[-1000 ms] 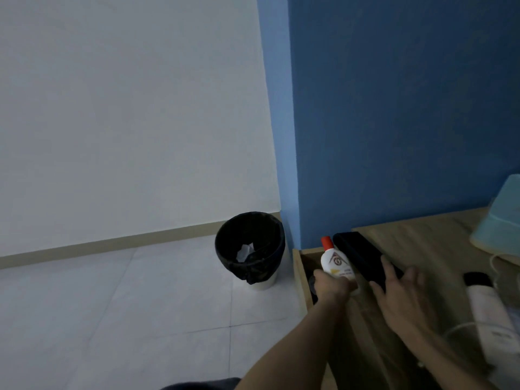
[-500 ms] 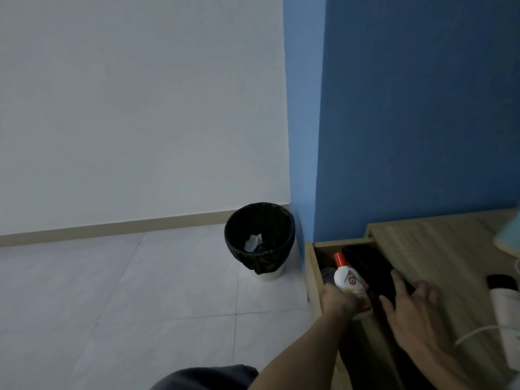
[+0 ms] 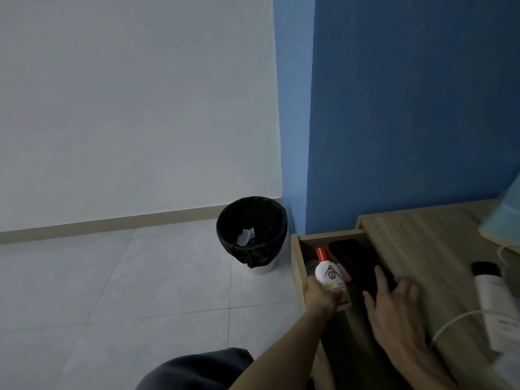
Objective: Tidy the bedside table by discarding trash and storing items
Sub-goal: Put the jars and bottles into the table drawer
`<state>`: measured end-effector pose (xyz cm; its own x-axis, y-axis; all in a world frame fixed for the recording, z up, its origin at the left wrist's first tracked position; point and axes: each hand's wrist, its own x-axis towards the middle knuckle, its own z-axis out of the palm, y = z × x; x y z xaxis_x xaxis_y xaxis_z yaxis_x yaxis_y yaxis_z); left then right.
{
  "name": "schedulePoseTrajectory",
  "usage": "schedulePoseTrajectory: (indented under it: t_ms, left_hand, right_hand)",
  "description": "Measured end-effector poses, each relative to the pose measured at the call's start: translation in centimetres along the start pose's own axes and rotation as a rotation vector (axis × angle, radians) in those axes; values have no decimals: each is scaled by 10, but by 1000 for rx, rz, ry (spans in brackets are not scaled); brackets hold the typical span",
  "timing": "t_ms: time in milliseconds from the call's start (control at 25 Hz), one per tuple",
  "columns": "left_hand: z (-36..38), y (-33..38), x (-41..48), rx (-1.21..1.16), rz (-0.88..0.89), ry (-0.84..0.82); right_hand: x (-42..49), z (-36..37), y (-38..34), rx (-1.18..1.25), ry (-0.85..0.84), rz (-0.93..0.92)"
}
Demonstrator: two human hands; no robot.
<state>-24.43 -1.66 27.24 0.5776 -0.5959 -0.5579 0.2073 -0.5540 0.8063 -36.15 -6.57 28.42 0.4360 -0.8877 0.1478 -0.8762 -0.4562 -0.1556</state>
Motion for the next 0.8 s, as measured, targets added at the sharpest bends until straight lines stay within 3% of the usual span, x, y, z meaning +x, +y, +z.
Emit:
schedulePoseTrajectory:
  t_ms: [280, 640, 800]
  left_hand:
    - [-3, -7, -2, 10, 14, 91]
    - [6, -24, 1, -44, -85, 75]
    - [7, -23, 0, -19, -92, 80]
  right_hand:
    - [-12, 7, -17, 8, -76, 70]
    - [-15, 21, -12, 7, -177, 105]
    - [-19, 39, -7, 78, -97, 103]
